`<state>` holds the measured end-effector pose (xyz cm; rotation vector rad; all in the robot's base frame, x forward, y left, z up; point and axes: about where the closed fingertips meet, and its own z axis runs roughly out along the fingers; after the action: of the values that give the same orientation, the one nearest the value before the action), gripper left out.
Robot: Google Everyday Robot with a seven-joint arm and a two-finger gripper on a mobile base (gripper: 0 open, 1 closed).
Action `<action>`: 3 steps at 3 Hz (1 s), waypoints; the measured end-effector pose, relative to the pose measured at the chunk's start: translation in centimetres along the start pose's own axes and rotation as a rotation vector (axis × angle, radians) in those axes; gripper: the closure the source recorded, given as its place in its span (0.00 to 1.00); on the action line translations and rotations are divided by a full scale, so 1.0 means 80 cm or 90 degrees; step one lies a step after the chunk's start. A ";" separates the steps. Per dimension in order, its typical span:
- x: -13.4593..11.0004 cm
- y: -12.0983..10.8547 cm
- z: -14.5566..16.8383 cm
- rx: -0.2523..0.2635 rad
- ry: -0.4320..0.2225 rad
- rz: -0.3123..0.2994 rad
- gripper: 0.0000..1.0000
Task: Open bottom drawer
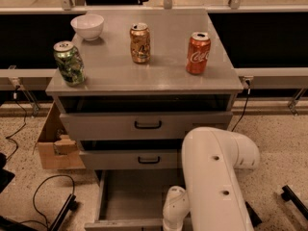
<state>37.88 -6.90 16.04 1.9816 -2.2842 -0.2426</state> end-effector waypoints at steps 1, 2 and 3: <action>0.010 0.045 0.009 -0.028 -0.017 0.010 0.41; 0.010 0.045 0.009 -0.028 -0.017 0.010 0.64; 0.010 0.044 0.008 -0.028 -0.017 0.010 0.87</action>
Offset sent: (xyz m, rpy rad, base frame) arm -0.1518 0.0003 0.0632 -0.0609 0.0718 -0.0809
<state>34.22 -7.15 16.03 1.9507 -2.2889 -0.3182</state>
